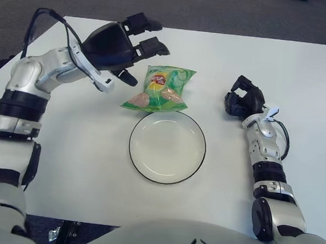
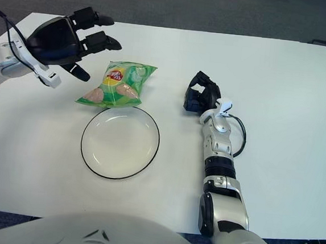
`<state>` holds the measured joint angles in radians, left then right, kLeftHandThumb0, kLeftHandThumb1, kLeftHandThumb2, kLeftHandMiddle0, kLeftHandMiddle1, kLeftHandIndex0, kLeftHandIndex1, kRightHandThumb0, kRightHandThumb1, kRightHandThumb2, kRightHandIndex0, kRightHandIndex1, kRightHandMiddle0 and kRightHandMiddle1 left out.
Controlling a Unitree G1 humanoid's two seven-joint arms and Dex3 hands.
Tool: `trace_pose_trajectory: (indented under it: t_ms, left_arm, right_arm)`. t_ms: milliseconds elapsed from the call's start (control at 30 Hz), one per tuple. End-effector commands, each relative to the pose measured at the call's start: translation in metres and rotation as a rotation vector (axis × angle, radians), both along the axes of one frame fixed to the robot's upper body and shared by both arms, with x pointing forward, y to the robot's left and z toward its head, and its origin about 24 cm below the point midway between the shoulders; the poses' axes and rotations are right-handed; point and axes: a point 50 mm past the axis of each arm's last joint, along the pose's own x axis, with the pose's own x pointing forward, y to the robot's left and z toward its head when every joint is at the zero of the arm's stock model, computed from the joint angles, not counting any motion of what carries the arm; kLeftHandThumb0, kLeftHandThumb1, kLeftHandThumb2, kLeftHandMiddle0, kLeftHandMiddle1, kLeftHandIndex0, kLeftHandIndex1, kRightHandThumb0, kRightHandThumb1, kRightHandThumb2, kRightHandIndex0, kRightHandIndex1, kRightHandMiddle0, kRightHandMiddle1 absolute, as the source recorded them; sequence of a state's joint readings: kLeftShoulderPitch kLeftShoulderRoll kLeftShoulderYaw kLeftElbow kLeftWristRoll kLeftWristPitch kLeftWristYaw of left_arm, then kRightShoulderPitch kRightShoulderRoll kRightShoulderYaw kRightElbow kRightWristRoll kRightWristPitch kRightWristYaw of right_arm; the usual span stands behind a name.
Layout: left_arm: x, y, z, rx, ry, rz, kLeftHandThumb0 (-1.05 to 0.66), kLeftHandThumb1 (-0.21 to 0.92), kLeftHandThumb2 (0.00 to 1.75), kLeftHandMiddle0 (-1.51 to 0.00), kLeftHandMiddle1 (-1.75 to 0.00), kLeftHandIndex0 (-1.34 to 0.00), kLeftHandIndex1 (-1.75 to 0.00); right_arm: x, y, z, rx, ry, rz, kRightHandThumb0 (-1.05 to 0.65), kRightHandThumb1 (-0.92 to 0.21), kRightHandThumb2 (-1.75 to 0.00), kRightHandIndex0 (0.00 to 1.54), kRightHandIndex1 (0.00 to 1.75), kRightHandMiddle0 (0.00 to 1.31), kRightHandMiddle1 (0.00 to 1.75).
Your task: Put the snack into the plate.
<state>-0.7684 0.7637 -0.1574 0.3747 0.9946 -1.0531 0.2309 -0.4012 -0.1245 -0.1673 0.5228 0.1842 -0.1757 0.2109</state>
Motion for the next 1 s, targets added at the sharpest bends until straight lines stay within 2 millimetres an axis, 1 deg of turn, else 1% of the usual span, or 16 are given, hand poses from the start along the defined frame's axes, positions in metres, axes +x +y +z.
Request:
trace_pose_trajectory:
  t_ms: [0,33,100,200,367,533,633,767,833,967]
  left_arm:
    - [0.003,0.001,0.005,0.037,-0.023,-0.013,-0.73,0.62,0.76,0.0,-0.28,0.0,-0.47]
    - [0.006,-0.001,0.005,0.061,-0.033,-0.024,-0.73,0.63,0.75,0.0,-0.27,0.0,-0.46]
    - [0.012,-0.007,0.004,0.094,-0.057,-0.051,-0.78,0.75,0.67,0.0,-0.19,0.0,-0.33]
    - [0.017,-0.016,0.0,0.118,-0.111,-0.098,-0.78,0.8,0.61,0.0,-0.16,0.0,-0.26]
    - [0.02,-0.02,-0.001,0.164,-0.197,-0.171,-0.73,0.79,0.62,0.0,-0.14,0.0,-0.27]
    - [0.022,-0.026,0.005,0.245,-0.269,-0.266,-0.69,0.79,0.66,0.0,-0.09,0.0,-0.23]
    - [0.023,-0.025,0.003,0.277,-0.275,-0.302,-0.59,0.75,0.76,0.0,-0.02,0.0,-0.17]
    - [0.026,-0.026,0.003,0.312,-0.281,-0.343,-0.49,0.72,0.85,0.0,0.0,0.0,-0.13]
    - [0.027,-0.03,0.001,0.345,-0.269,-0.37,-0.4,0.69,0.93,0.0,0.0,0.0,-0.09]
    - [0.029,-0.036,-0.003,0.394,-0.23,-0.386,-0.28,0.65,1.05,0.0,0.0,0.0,-0.02]
  right_arm:
    - [-0.02,-0.001,-0.042,0.021,0.178,-0.006,-0.53,-0.19,-1.47,1.34,1.75,0.72,1.75]
    - [-0.02,-0.001,-0.042,0.024,0.181,-0.007,-0.53,-0.19,-1.47,1.34,1.75,0.72,1.75]
    - [-0.02,-0.001,-0.042,0.029,0.185,-0.009,-0.53,-0.19,-1.47,1.34,1.75,0.72,1.75]
    - [-0.02,-0.001,-0.042,0.033,0.189,-0.01,-0.53,-0.19,-1.47,1.34,1.75,0.72,1.75]
    - [-0.021,0.0,-0.042,0.029,0.188,-0.006,-0.53,-0.19,-1.47,1.34,1.75,0.72,1.75]
    - [-0.022,0.0,-0.041,0.027,0.188,-0.004,-0.53,-0.19,-1.47,1.34,1.75,0.72,1.75]
    - [-0.022,0.0,-0.041,0.029,0.188,-0.005,-0.53,-0.2,-1.46,1.34,1.75,0.71,1.75]
    - [-0.022,0.001,-0.041,0.029,0.188,-0.007,-0.53,-0.2,-1.46,1.34,1.75,0.71,1.75]
    - [-0.022,0.001,-0.041,0.032,0.19,-0.007,-0.53,-0.2,-1.46,1.34,1.75,0.71,1.75]
    - [-0.022,0.002,-0.041,0.036,0.192,-0.005,-0.53,-0.2,-1.46,1.34,1.75,0.71,1.75]
